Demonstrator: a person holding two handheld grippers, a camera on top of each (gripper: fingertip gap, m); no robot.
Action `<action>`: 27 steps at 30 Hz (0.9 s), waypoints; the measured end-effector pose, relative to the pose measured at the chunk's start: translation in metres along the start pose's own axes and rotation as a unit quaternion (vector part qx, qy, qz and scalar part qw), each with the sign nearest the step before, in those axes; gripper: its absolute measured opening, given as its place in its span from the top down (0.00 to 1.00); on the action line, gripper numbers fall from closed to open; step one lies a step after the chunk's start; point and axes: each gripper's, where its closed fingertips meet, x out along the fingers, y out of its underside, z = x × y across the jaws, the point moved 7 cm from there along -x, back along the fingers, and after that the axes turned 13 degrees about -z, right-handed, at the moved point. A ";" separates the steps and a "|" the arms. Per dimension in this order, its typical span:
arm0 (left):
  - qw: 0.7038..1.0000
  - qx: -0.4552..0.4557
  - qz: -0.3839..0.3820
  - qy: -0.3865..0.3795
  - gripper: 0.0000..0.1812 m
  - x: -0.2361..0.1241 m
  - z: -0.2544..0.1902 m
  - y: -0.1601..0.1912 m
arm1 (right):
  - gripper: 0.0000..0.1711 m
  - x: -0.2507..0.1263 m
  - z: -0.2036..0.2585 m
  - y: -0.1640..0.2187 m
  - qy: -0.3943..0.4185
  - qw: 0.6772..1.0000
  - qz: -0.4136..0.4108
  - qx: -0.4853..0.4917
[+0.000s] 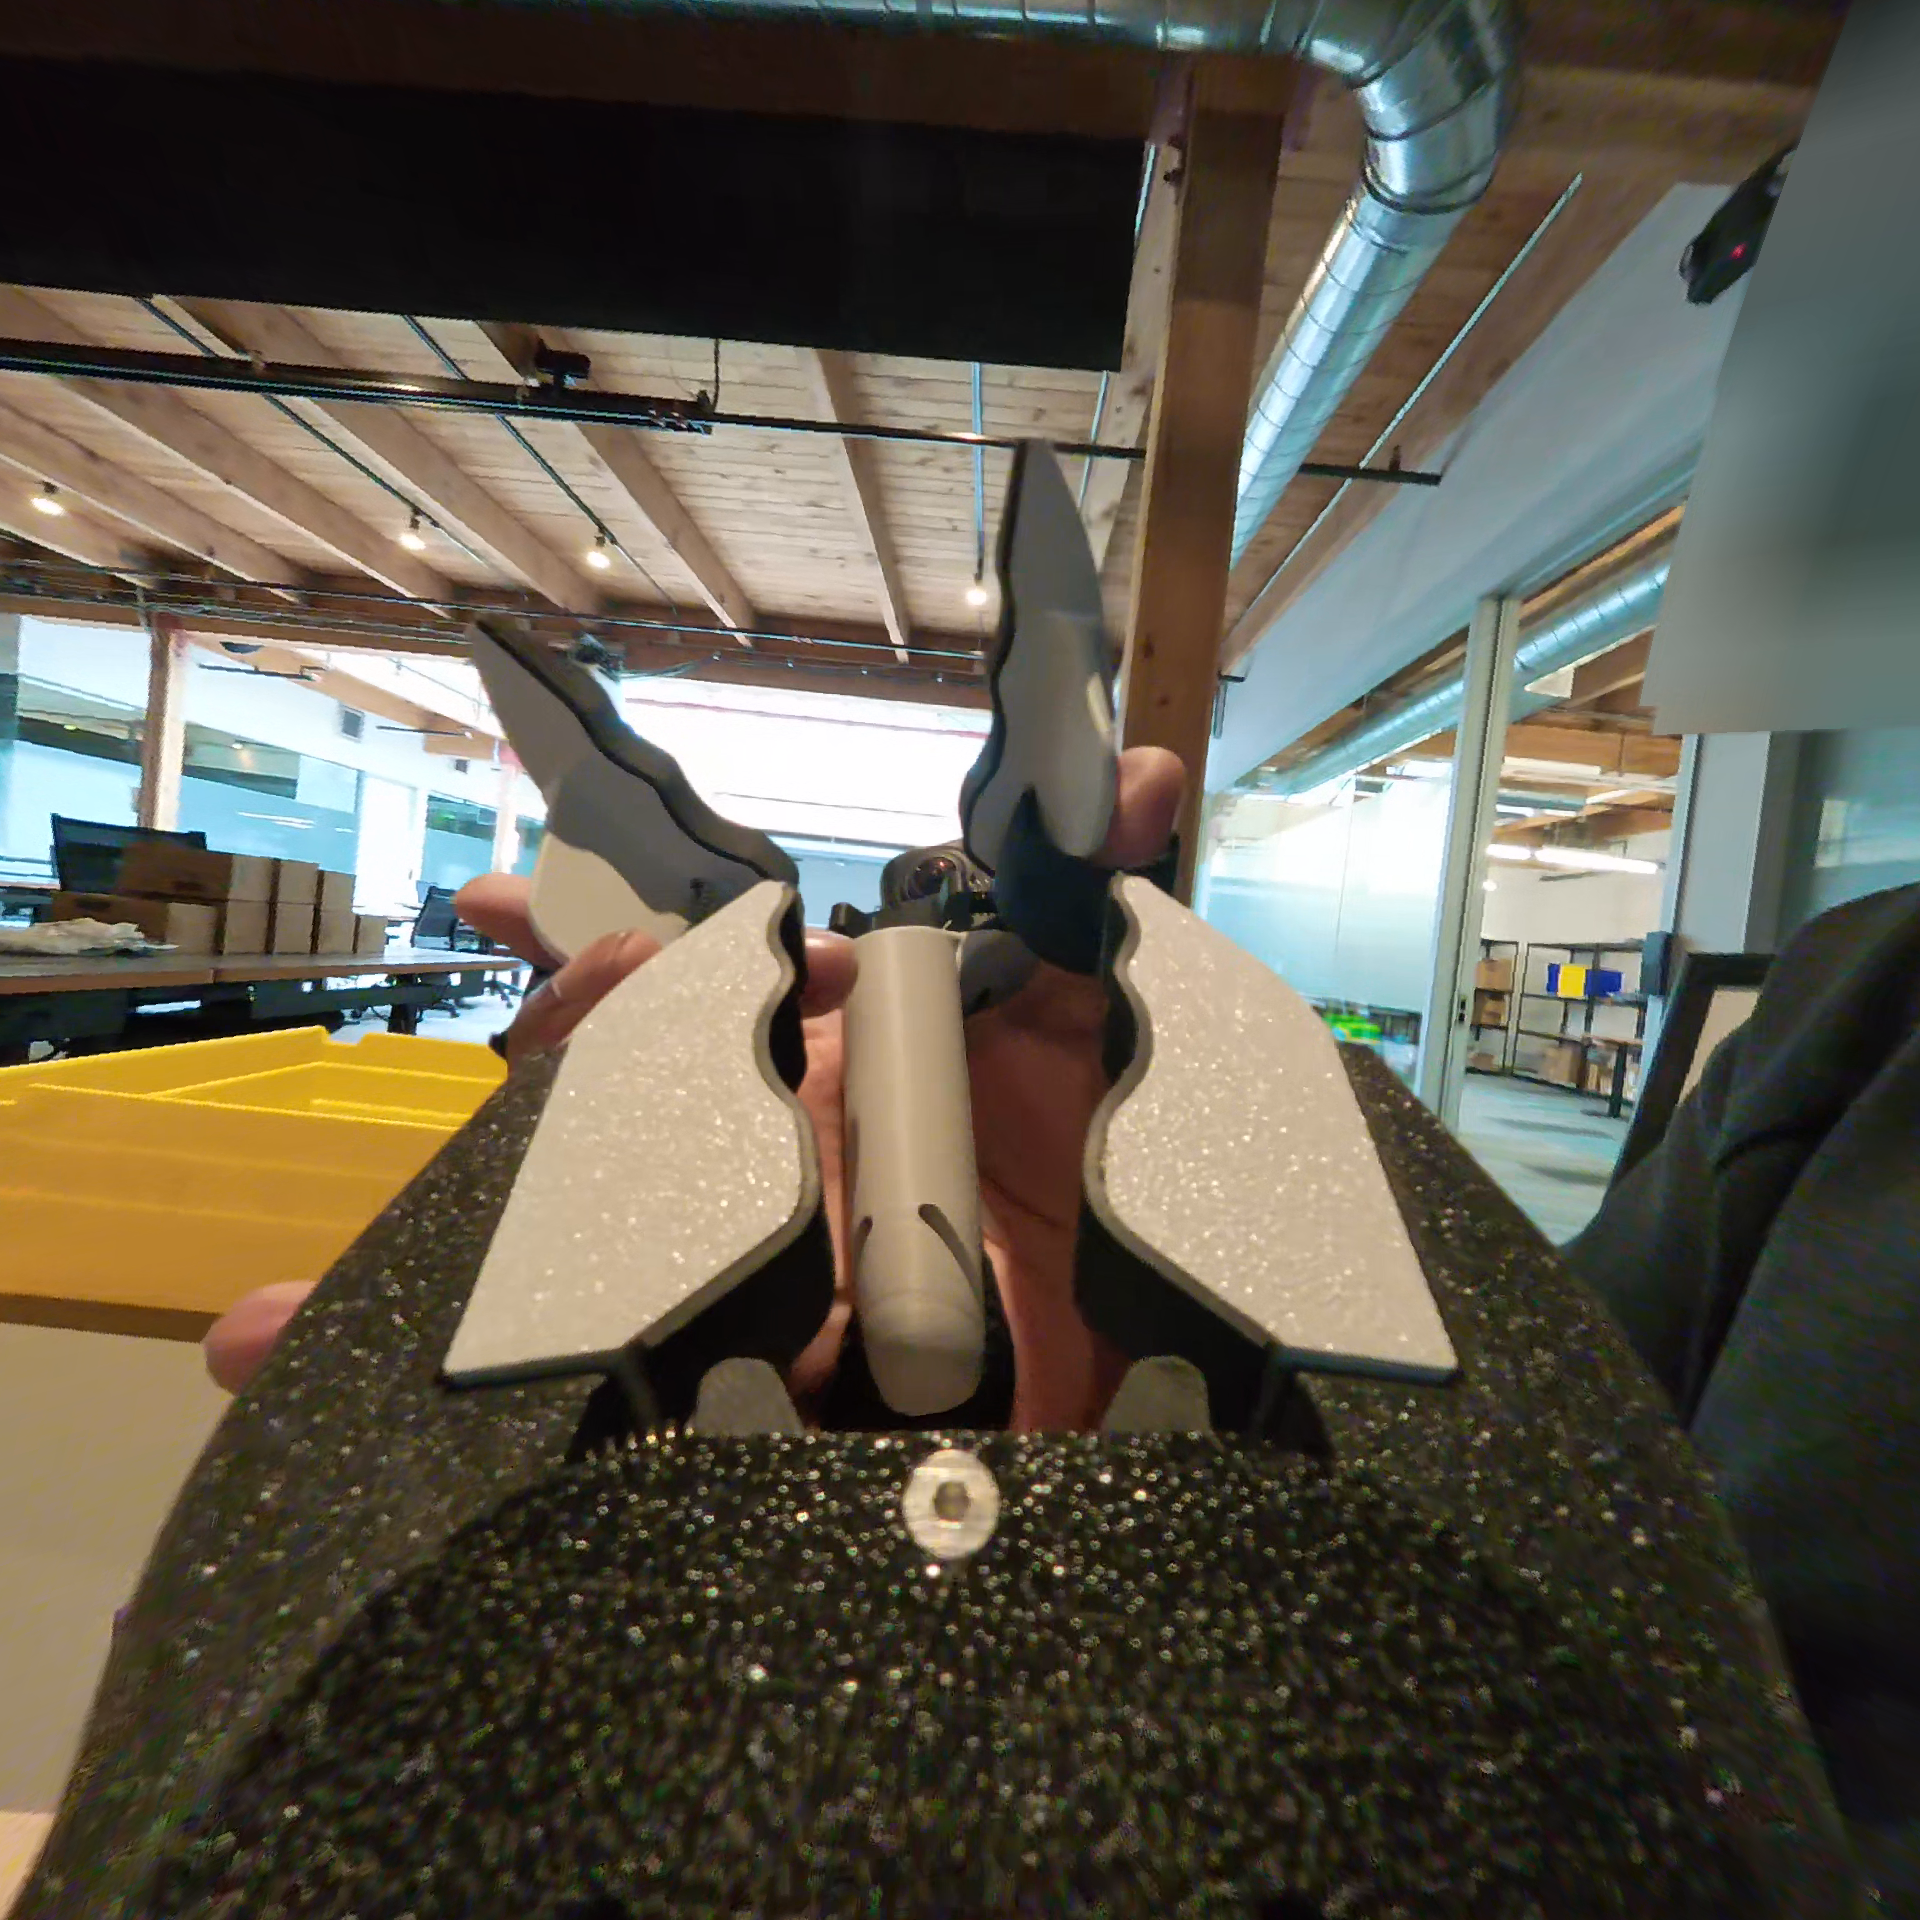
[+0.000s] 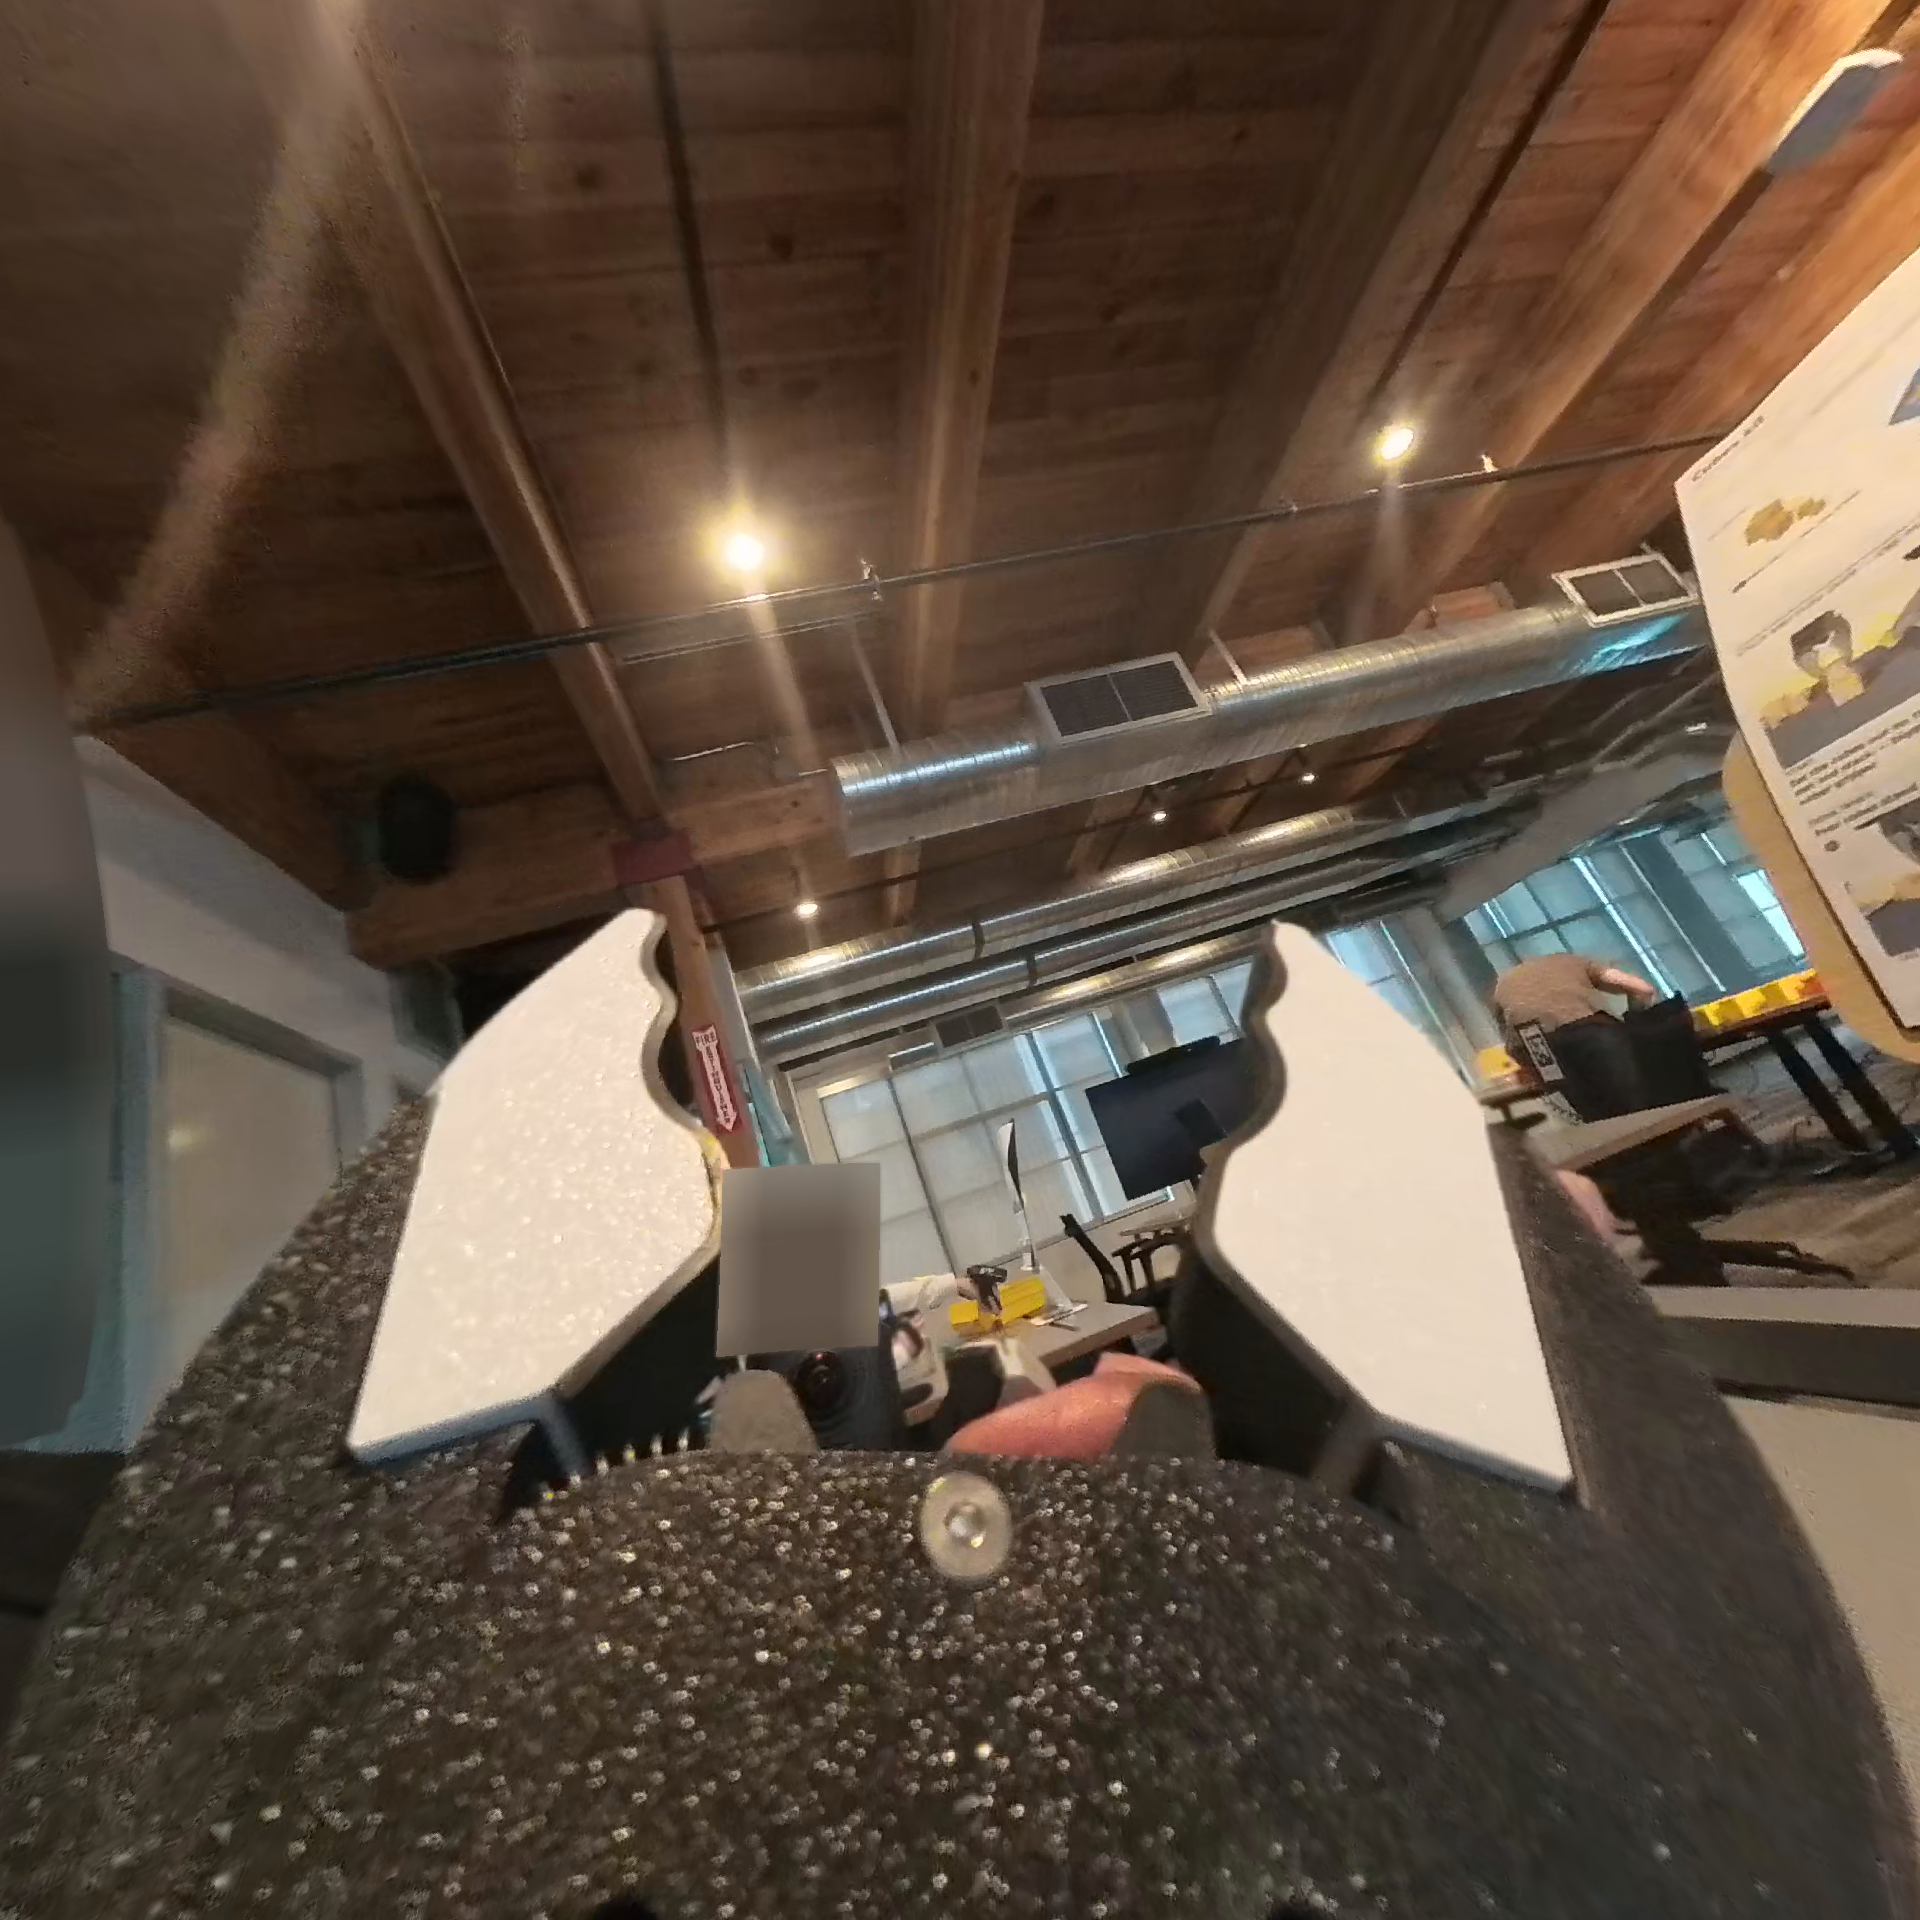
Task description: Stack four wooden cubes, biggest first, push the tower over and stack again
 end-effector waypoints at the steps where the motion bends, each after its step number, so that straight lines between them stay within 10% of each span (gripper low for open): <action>1: 1.000 0.002 0.005 0.005 0.70 0.000 -0.001 0.001 | 0.40 -0.001 0.000 0.000 0.004 1.000 0.002 0.005; 17: 0.992 -0.105 -0.022 0.065 0.73 -0.002 -0.006 -0.008 | 0.33 0.011 0.027 0.000 -0.036 0.998 0.049 0.020; 23: 0.998 0.046 -0.026 0.023 0.69 -0.008 0.006 -0.040 | 0.37 0.007 0.012 -0.038 -0.055 0.974 -0.028 -0.216; 27: 0.984 0.168 0.036 -0.050 0.67 -0.026 0.044 -0.085 | 0.44 -0.009 -0.023 -0.047 -0.052 0.963 0.128 -0.230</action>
